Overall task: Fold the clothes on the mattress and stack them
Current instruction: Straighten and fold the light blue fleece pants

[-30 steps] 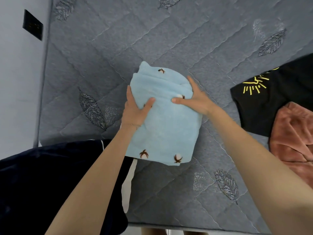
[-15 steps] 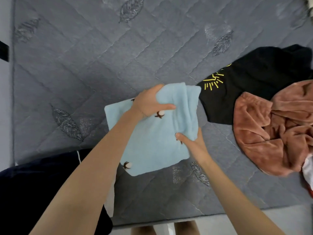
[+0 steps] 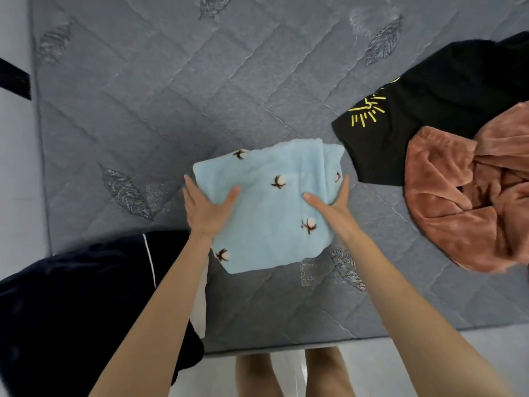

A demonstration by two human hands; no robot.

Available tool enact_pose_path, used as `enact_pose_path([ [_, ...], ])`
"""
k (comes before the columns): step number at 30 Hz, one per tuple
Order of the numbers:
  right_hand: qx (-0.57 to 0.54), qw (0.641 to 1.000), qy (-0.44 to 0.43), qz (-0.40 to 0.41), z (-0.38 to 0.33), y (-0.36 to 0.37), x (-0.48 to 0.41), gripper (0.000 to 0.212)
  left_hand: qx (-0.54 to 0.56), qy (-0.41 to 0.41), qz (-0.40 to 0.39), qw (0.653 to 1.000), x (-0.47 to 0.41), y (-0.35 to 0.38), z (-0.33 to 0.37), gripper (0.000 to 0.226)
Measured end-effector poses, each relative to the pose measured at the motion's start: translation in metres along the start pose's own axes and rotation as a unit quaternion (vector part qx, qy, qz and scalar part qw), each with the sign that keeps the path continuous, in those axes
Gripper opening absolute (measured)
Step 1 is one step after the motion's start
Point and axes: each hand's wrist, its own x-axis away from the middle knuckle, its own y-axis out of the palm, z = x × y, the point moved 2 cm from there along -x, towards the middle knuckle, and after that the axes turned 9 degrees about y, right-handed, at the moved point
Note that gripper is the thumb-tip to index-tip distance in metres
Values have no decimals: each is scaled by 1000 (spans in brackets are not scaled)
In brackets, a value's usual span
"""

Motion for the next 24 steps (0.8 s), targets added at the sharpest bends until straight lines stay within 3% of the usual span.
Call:
enact_pose_path([
  [3,-7,999,23,-43,4,6,-7,133,193,-106,-54,974,18,11,-20,124],
  [7,-6,995,35,-98,9,1,-5,117,219,-111,-97,964,35,24,-24,124],
  [11,-4,986,46,-159,7,0,6,77,230,-103,-146,957,38,15,-17,120],
  [14,-10,980,57,-191,3,3,24,61,248,-120,-173,946,51,9,-10,113],
  [19,-37,980,40,-193,-9,-5,78,59,336,-70,-130,930,98,-10,15,87],
  [24,-64,983,-15,-174,-29,-4,142,64,382,-20,-61,922,150,-48,39,82],
])
